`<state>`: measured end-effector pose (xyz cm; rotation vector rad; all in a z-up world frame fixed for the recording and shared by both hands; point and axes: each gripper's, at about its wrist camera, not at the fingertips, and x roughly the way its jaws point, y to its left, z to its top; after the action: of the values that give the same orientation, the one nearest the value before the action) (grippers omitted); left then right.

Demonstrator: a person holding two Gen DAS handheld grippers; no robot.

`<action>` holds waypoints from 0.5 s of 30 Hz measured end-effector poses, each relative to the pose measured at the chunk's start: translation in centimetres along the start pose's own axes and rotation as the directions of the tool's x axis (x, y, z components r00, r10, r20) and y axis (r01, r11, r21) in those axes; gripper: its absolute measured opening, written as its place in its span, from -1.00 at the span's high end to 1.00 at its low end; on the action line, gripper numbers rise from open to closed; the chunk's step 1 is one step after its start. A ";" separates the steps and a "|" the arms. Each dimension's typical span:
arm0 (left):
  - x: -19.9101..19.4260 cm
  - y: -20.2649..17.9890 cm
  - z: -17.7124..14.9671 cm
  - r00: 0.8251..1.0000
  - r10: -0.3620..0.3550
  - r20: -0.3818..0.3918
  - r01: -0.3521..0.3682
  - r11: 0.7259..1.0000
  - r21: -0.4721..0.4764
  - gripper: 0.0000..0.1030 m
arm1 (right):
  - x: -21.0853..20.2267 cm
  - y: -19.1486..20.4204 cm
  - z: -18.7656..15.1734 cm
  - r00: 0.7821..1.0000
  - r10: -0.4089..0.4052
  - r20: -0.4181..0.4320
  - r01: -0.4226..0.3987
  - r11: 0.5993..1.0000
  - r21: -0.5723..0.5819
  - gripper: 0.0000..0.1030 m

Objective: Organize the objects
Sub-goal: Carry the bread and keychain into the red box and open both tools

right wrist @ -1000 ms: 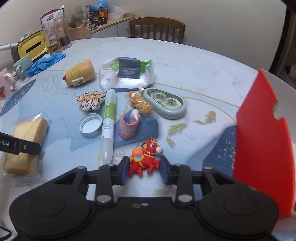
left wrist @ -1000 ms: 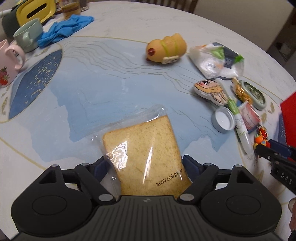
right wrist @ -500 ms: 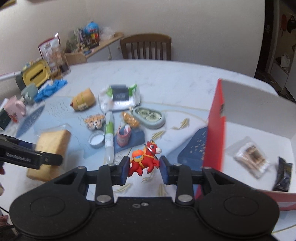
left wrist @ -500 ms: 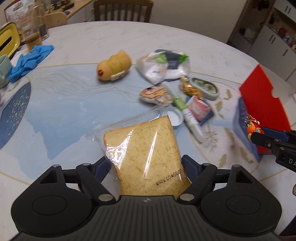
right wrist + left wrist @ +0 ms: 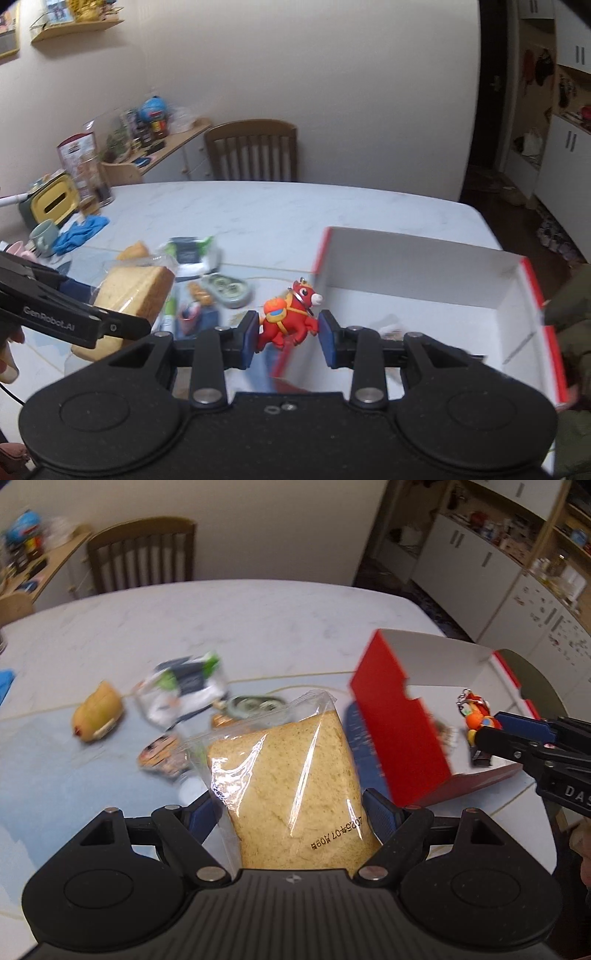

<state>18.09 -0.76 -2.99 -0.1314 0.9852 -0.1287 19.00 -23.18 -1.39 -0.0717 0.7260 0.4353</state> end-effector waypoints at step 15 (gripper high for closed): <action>4.2 -14.2 6.6 0.994 -0.107 0.001 0.105 0.969 0.224 -0.60 | -1.2 -10.5 -1.7 0.987 -0.161 0.011 0.159 0.983 0.088 0.34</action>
<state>25.15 -15.10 -0.43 0.0218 0.9445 -0.3352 21.46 -33.53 -2.74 -0.0436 0.7149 0.2499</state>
